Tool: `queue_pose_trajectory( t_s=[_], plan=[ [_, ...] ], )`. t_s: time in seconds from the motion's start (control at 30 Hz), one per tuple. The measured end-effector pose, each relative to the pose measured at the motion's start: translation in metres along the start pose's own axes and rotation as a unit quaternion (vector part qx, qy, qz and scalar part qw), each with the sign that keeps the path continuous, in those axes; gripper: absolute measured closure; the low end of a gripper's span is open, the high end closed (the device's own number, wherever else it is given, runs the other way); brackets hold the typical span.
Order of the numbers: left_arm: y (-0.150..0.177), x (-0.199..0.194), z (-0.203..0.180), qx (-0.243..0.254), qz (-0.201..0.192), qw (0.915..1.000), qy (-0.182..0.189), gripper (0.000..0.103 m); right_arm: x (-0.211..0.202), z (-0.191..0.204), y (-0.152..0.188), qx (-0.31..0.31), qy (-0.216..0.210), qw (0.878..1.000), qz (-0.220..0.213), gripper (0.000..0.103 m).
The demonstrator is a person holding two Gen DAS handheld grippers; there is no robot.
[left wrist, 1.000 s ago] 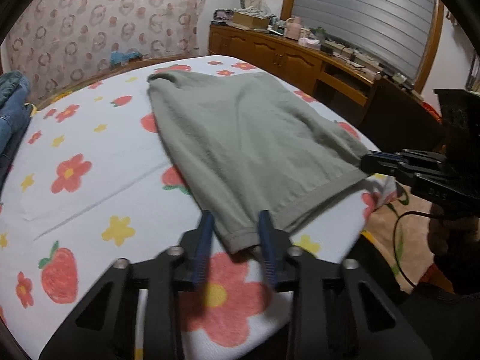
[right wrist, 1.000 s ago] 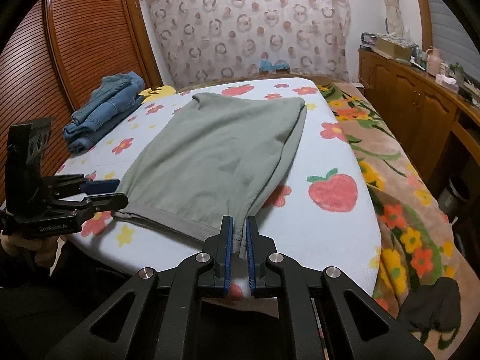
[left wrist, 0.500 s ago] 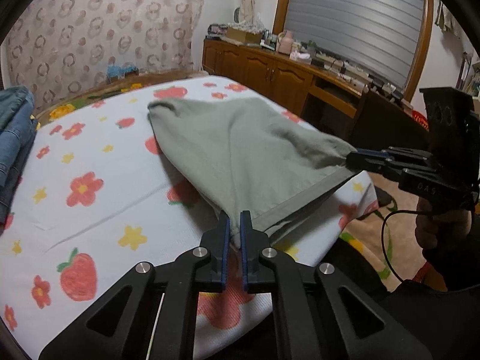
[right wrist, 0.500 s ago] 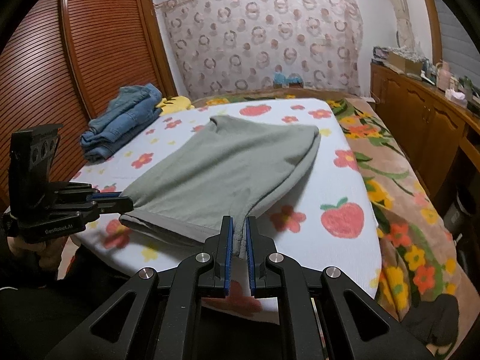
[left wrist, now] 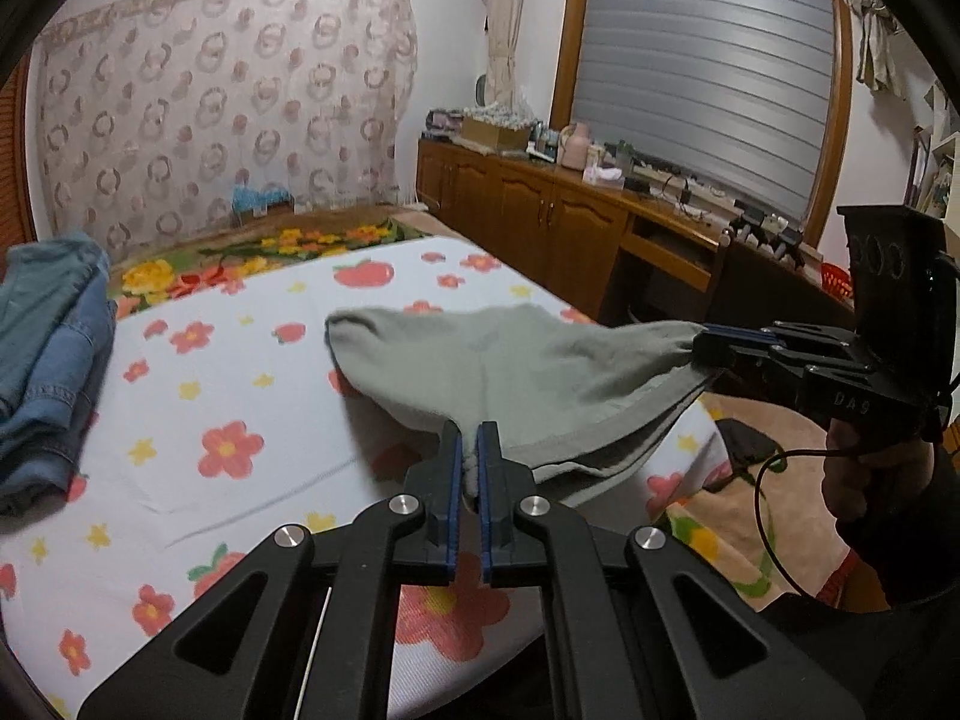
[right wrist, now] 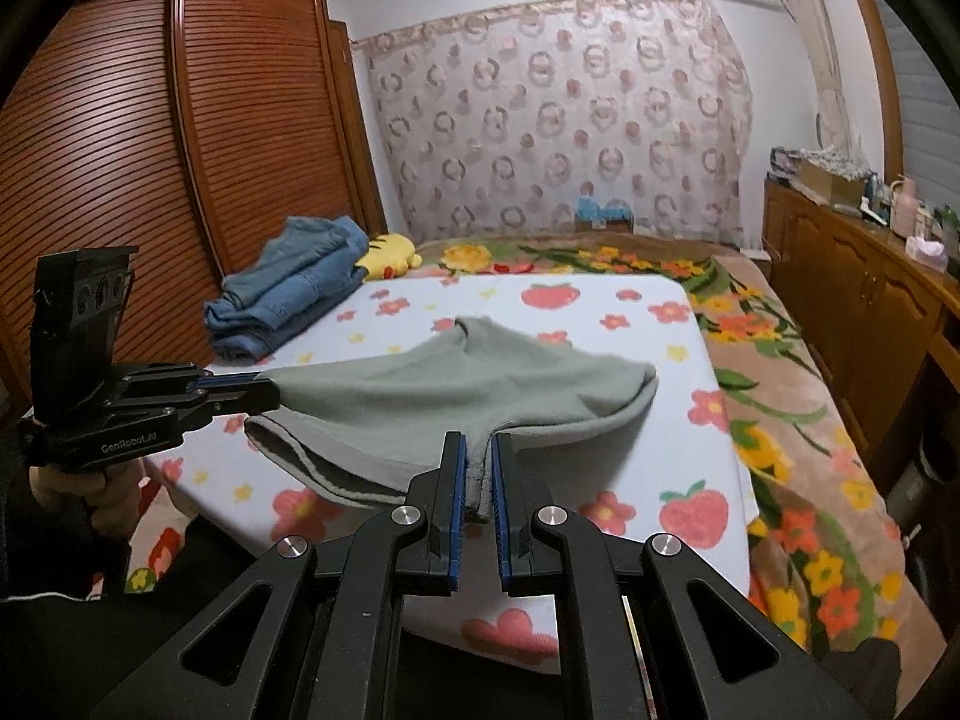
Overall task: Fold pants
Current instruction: 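Lift the held edge with both grippers and fold it over toward the waistband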
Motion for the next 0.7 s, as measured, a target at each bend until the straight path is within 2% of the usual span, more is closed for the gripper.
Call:
queue_pose_trajectory(
  t_s=[0.4, 0.7],
  plan=[
    [-0.028, -0.019, -0.005, 0.013, -0.037, 0.9992, -0.004, 0.098, -0.02, 0.008, -0.012, -0.017, -0.009, 0.999, -0.027, 0.095],
    [-0.022, 0.025, 0.015, -0.001, -0.003, 0.9999, -0.013, 0.098, 0.013, -0.007, -0.008, -0.006, 0.008, 1.0, 0.006, 0.095]
  ],
)
Point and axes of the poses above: each gripper's, at about its wrist camera, not at the fingertips, and x roughly the way its jaws point, z to its left, y to its underside, the point moved 7 cm from there along x, roughly the way its jaws point, and after that the axes turned 2 degrees about x, right-handed, at the moved point
